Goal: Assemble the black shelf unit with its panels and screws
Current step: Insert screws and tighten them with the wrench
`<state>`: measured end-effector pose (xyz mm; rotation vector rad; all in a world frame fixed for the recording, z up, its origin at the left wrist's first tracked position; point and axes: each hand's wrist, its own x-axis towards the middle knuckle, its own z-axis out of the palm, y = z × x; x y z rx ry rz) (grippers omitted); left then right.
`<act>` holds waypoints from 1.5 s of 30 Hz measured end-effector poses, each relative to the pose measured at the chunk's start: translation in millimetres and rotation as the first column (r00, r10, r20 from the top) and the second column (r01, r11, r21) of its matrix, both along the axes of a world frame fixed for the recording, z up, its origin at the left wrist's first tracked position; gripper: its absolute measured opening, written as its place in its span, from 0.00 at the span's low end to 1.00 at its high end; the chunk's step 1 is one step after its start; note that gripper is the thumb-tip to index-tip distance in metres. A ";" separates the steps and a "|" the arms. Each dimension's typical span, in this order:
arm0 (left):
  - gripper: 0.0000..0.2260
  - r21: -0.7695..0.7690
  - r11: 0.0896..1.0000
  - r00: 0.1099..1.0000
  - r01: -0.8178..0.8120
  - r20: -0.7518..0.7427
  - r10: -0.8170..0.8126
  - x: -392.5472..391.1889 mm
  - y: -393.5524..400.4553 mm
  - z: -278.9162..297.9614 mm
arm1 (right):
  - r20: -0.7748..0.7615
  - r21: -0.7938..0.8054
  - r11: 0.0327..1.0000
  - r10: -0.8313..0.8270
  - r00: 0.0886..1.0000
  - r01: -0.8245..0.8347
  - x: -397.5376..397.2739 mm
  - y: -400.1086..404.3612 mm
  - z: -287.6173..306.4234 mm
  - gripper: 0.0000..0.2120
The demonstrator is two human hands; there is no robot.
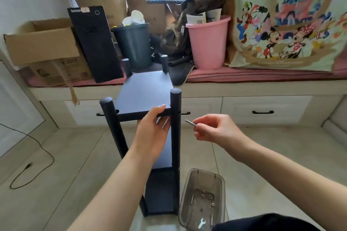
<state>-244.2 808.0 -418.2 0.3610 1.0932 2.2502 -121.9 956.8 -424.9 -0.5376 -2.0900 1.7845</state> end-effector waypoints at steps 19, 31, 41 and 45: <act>0.09 0.100 0.995 1.000 0.009 0.016 -0.011 1.9 2.8 8.3 | -0.193 -0.108 0.972 -0.227 0.954 0.210 -12.8 -44.6 18.8 0.09; 0.11 0.136 0.991 0.999 0.002 -0.050 0.005 -1.4 2.4 7.0 | -0.233 -0.004 0.972 -0.231 0.945 0.236 6.8 -40.7 23.1 0.09; 0.07 0.160 0.987 1.000 0.025 -0.020 -0.023 -2.6 1.5 4.9 | -0.226 0.094 0.979 -0.155 0.962 0.180 8.9 -44.7 23.5 0.09; 0.05 0.134 0.991 1.000 0.028 -0.002 -0.028 -1.5 0.8 0.1 | -0.245 0.091 0.978 -0.159 0.956 0.186 8.3 -41.6 24.4 0.10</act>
